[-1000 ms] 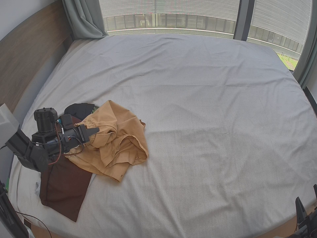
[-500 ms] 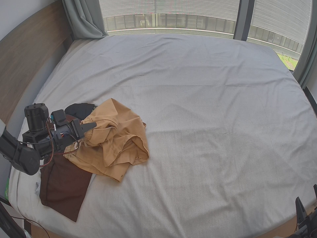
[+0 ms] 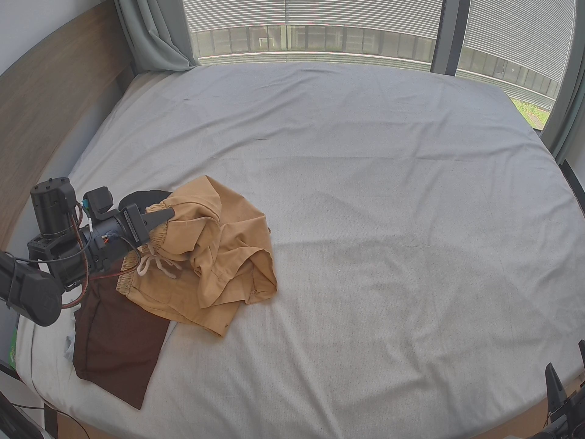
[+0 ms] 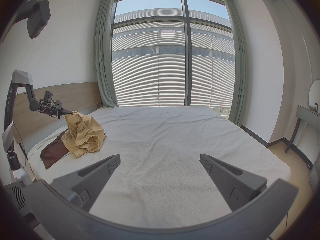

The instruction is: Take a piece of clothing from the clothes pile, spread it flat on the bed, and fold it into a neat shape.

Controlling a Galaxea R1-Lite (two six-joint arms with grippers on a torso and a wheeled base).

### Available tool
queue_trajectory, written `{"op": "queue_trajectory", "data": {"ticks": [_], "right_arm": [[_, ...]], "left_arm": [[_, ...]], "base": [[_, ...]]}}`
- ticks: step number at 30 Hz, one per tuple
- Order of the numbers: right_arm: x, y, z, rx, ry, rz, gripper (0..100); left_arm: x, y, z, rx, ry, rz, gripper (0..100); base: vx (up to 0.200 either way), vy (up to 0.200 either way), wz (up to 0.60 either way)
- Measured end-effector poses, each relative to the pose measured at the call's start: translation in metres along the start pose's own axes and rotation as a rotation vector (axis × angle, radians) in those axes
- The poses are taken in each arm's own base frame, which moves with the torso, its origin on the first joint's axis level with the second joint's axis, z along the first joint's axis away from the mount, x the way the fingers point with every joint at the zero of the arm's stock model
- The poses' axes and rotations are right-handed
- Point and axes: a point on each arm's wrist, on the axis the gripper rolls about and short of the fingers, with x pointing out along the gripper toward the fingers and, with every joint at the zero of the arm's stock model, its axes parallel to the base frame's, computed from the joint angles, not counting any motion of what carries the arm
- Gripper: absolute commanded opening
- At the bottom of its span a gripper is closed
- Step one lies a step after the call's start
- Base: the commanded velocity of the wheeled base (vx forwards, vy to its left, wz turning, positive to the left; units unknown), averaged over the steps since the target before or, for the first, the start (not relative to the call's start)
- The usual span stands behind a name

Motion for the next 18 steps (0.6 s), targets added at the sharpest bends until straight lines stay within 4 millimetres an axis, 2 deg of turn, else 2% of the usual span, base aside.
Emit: {"op": "queue_trajectory", "data": {"ticks": [9,18], "right_arm": [[0.0,0.0,0.0,0.0,0.0,0.0,100],[0.0,0.0,0.0,0.0,0.0,0.0,100]], "left_arm": [[-0.011,-0.017,0.0,-0.074,-0.039,-0.012,0],[-0.011,-0.031,-0.004,-0.106,-0.094,0.0,0]], "base": [[0.0,0.0,0.0],[0.0,0.0,0.0]]}}
